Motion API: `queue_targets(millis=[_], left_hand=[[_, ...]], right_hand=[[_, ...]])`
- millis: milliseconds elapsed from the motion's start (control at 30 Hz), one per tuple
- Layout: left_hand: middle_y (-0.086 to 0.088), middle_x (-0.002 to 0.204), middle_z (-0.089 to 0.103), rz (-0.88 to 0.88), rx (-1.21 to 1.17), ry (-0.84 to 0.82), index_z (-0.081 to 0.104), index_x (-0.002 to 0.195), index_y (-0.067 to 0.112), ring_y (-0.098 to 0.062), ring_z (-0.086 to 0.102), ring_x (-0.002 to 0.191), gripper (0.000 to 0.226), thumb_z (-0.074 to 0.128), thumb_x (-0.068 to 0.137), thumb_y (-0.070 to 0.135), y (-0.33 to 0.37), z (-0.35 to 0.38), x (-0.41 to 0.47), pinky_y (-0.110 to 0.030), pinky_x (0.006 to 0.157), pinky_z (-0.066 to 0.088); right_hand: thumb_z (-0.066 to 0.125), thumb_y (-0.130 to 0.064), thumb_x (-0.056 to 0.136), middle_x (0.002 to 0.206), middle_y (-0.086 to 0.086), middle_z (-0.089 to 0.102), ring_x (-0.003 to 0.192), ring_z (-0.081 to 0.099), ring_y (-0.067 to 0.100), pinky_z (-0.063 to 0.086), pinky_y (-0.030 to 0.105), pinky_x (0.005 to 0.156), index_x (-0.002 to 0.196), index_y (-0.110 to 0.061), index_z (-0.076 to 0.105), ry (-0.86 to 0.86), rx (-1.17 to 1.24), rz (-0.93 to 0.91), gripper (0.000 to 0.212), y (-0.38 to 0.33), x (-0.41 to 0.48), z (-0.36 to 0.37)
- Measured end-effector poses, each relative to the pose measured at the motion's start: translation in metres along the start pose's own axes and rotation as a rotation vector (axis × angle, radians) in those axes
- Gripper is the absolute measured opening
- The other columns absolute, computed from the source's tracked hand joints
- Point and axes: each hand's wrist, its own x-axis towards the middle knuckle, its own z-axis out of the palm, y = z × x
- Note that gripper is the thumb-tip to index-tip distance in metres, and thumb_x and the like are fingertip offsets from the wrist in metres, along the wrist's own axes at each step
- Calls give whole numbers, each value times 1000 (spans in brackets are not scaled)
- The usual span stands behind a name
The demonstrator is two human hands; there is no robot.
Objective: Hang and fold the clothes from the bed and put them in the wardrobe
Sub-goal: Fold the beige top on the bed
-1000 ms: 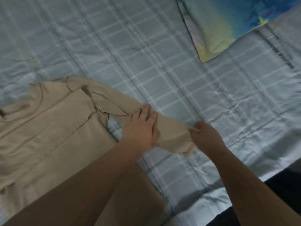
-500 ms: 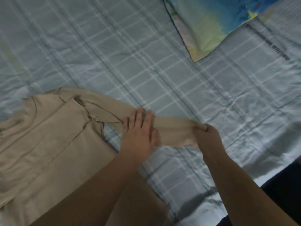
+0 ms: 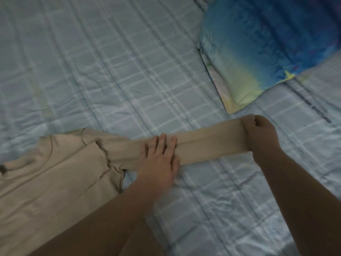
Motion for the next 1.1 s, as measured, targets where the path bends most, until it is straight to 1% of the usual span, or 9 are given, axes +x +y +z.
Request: queue_targets(millis=[167, 233, 333, 433, 533, 633, 767, 833, 1100], left_hand=[[-5, 163, 24, -9, -46, 228, 24, 155, 34, -31, 22, 150, 62, 32, 96, 52, 9, 0, 32, -63, 115, 21], [-5, 163, 24, -22, -29, 200, 25, 155, 35, -30, 22, 150, 62, 33, 96, 53, 10, 7, 39, -64, 115, 20], [-7, 163, 25, -20, -4, 99, 27, 155, 35, -30, 21, 151, 64, 31, 94, 56, 6, 27, 47, -65, 115, 18], [-8, 165, 14, -1, 24, 49, 18, 157, 33, -32, 7, 153, 70, 31, 93, 58, 2, 41, 52, -67, 116, 8], [-6, 166, -6, 3, 34, 41, 2, 157, 35, -31, -11, 152, 76, 28, 90, 61, 1, 46, 57, -66, 115, -7], [-5, 167, -8, -21, 16, 35, 0, 157, 38, -29, -14, 152, 77, 31, 90, 61, 5, 35, 55, -66, 114, -7], [-3, 167, 7, -109, -37, 148, 13, 157, 37, -30, 0, 153, 75, 37, 88, 57, 7, 27, 33, -68, 116, 2], [-5, 167, 8, -185, -25, 175, 14, 157, 37, -34, 4, 153, 76, 33, 88, 61, 0, 33, 20, -67, 116, -1], [-12, 166, -2, -183, 63, -6, 3, 158, 33, -44, -9, 150, 78, 26, 89, 61, 2, 43, 17, -75, 109, -4]], right_hand=[[60, -23, 93, 79, -4, 60, 67, 51, 3, 40, 18, 61, 93, -21, 63, 65, 13, -233, 3, -29, 38, -1], [59, -23, 94, 86, 5, 63, 82, 58, 16, 39, 28, 69, 97, -17, 65, 44, -166, -267, 8, -21, 50, 5], [55, -25, 97, 107, 21, 67, 104, 60, 39, 41, 37, 83, 114, -7, 63, -38, -460, -156, 25, 16, 57, 22], [51, -29, 98, 104, 25, 66, 100, 60, 44, 44, 43, 81, 111, -7, 56, -50, -576, -115, 25, 42, 52, 35], [49, -29, 99, 104, 27, 65, 100, 60, 45, 44, 44, 80, 113, -4, 54, -27, -606, -130, 29, 45, 52, 41], [50, -30, 99, 111, 26, 64, 105, 58, 45, 44, 43, 84, 118, -4, 55, -32, -594, -83, 33, 42, 53, 39], [48, -28, 99, 107, 27, 64, 102, 58, 46, 43, 44, 80, 114, -7, 54, 36, -534, -119, 26, 32, 50, 30], [46, -31, 100, 104, 28, 63, 99, 58, 47, 41, 44, 76, 112, -12, 49, 52, -568, -146, 23, 31, 51, 23], [46, -32, 100, 111, 26, 63, 105, 58, 45, 41, 44, 81, 116, -11, 51, -41, -583, -44, 27, 37, 50, 26]])
